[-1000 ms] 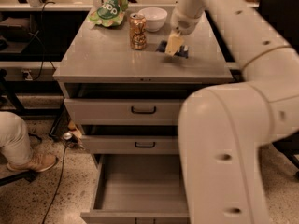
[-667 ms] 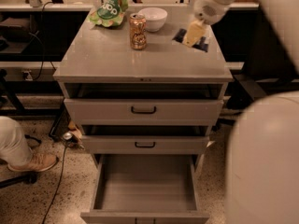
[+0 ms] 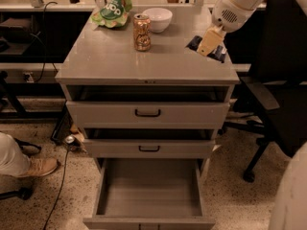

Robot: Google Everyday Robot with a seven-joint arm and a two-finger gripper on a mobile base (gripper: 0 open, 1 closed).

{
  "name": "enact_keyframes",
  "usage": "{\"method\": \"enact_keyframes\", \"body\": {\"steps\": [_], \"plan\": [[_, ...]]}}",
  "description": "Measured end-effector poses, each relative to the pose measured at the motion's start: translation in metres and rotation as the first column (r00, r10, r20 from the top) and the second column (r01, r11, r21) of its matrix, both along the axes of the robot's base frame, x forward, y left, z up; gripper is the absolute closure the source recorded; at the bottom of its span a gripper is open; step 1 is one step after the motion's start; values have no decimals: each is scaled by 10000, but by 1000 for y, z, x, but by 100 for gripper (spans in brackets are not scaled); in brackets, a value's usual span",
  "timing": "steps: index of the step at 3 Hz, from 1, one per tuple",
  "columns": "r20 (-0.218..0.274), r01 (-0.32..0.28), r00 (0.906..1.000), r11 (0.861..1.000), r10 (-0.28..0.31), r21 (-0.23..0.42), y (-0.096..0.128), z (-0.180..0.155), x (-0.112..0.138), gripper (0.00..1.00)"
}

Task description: Place rxbar blueberry into bottom drawer

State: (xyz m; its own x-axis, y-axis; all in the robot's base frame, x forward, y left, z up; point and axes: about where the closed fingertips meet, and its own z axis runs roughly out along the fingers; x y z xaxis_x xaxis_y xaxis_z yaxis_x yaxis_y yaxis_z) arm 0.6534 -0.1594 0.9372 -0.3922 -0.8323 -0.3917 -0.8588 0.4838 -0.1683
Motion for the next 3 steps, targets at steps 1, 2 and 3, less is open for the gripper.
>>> {"method": "enact_keyframes", "body": {"steps": [1, 2, 3], "plan": [[-295, 115, 9995, 9999, -117, -59, 0, -12, -5, 100], [-869, 321, 9957, 9995, -325, -56, 4, -35, -26, 100], [-2004, 1159, 9737, 9930, -1087, 243, 12, -83, -82, 100]]}}
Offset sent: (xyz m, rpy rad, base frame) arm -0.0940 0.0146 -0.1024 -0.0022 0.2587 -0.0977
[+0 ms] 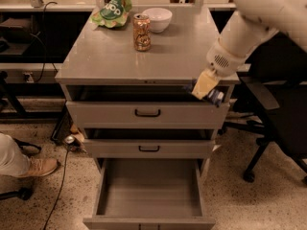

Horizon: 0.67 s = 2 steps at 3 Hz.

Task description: Place rxbar blueberry into bottom drawer

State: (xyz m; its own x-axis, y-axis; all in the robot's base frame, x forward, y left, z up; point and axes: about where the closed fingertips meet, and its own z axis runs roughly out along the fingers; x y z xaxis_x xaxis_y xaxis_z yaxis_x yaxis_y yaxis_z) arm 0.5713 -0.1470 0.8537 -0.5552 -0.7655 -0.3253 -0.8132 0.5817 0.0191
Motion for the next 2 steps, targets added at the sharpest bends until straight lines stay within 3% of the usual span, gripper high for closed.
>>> {"method": "enact_keyframes", "body": {"steps": [1, 2], "plan": [[-1073, 396, 9934, 9992, -398, -40, 3, -52, -41, 100], [-1073, 396, 9934, 9992, -398, -40, 3, -52, -41, 100]]}}
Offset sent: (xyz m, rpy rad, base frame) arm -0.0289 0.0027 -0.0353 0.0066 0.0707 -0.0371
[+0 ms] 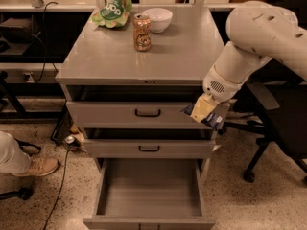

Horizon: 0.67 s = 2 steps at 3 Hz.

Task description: Place rxbar blueberry into bottom drawer

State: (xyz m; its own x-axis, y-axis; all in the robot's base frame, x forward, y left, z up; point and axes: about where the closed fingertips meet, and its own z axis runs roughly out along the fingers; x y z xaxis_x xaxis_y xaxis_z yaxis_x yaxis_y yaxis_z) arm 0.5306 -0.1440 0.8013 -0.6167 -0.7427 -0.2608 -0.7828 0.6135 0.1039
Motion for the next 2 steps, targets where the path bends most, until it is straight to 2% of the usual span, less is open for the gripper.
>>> {"method": "enact_keyframes", "body": {"steps": [2], "plan": [[-581, 215, 9982, 9931, -148, 1154, 12, -91, -2, 100]]}}
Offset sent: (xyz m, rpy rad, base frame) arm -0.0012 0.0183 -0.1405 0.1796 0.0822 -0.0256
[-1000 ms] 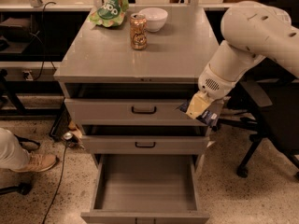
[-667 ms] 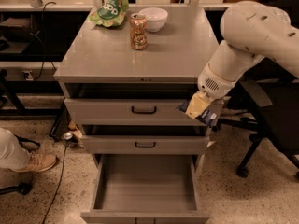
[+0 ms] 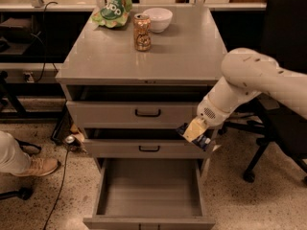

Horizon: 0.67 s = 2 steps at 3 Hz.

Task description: Place rxbar blueberry into bottom drawer

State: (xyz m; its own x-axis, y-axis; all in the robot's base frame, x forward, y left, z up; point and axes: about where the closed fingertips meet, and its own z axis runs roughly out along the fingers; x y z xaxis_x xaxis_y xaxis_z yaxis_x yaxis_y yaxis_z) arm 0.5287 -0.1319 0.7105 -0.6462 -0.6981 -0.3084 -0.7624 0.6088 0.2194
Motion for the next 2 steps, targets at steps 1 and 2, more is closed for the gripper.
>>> {"method": "enact_keyframes", "body": {"steps": [1, 2], "plan": [[-577, 469, 9975, 9944, -416, 946, 18, -80, -17, 100], [-578, 469, 9975, 9944, -416, 947, 18, -81, -17, 100]]}}
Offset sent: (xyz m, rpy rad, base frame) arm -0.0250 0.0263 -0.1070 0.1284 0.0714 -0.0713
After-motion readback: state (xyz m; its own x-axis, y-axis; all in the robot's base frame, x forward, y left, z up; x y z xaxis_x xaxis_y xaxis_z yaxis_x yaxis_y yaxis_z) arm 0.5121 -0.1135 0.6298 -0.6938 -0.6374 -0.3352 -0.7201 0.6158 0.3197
